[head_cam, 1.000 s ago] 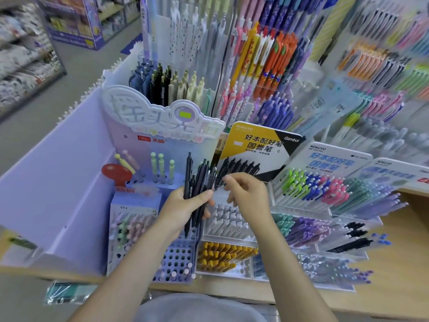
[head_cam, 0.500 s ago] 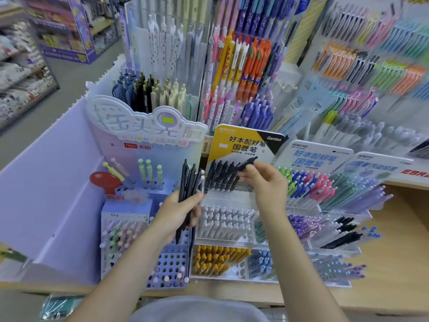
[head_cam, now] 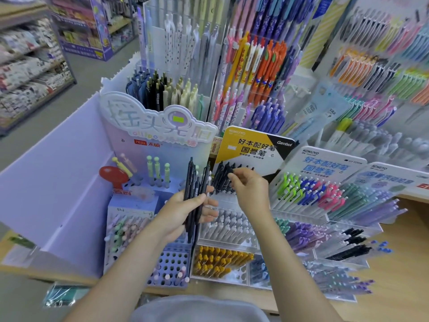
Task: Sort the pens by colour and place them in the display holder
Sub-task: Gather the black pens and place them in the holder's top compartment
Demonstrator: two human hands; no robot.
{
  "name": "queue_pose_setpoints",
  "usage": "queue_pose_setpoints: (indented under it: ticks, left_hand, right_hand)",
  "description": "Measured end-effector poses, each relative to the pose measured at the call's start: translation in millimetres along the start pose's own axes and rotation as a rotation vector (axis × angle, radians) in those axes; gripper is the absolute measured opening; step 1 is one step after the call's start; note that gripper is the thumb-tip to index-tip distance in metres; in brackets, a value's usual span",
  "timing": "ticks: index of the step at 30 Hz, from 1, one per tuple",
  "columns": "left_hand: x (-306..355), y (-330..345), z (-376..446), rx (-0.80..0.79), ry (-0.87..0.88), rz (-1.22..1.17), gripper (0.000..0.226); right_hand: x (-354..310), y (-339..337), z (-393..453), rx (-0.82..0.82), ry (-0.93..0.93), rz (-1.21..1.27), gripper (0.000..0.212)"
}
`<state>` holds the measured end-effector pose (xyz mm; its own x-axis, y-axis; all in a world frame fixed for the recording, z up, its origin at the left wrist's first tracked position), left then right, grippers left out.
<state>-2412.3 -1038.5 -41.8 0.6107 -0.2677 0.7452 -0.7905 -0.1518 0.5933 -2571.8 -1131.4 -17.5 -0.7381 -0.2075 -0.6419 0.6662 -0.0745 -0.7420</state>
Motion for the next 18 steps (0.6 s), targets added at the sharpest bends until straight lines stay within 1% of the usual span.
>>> queue_pose_setpoints:
  ticks: [3,5,6,7,8,10,11,13,15,17,18]
  left_hand:
    - [2,2,-3,-0.03,-0.016,0.012,0.026]
    - [4,2,-4,-0.027,-0.011,0.04,0.027]
    - [4,2,-4,-0.018,-0.002,0.061,0.027]
    - [4,2,-4,-0.003,0.014,0.093,0.026]
    - [3,2,-3,0.016,0.031,0.133,0.024]
    - [1,3,-1,0.043,0.059,0.212,0.022]
    - [0,5,0,0.046,0.065,0.248,0.022]
    - [-4,11,2,0.04,0.063,0.297,0.024]
    - [-6,17,3,0.021,0.051,0.298,0.02]
    - [-6,18,4,0.012,0.029,0.269,0.018]
    - [-6,17,5,0.02,0.017,0.269,0.019]
  right_hand:
    - [0,9,1,-0.088,-0.006,-0.148,0.017]
    - [0,6,-2,-0.093,0.028,-0.219,0.022]
    - [-1,2,-5,-0.081,0.042,-0.209,0.027]
    - [-2,-3,-8,-0.083,0.058,-0.137,0.032]
    - [-6,-8,-11,-0.11,0.074,-0.009,0.035]
    - [-20,-16,-20,-0.206,0.095,0.259,0.033]
    - [-25,-19,-23,-0.228,0.095,0.32,0.03]
    - [-28,-22,-27,-0.232,0.095,0.321,0.027]
    - [-24,-25,-27,-0.224,0.127,0.338,0.025]
    - [-15,-30,-26,-0.17,0.175,0.413,0.019]
    - [-11,-34,-25,-0.112,0.19,0.45,0.016]
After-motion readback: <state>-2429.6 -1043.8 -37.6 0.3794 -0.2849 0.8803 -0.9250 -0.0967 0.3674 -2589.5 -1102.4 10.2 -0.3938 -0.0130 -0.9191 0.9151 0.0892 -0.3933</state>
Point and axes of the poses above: each hand's wrist, its own z-axis towards the middle knuckle, its own y-axis out of the palm, x = y × z, the point moved 2 cm from there along z, towards the middle knuckle, and after that the axes turned 10 degrees about -z, right-handed, at the moved point
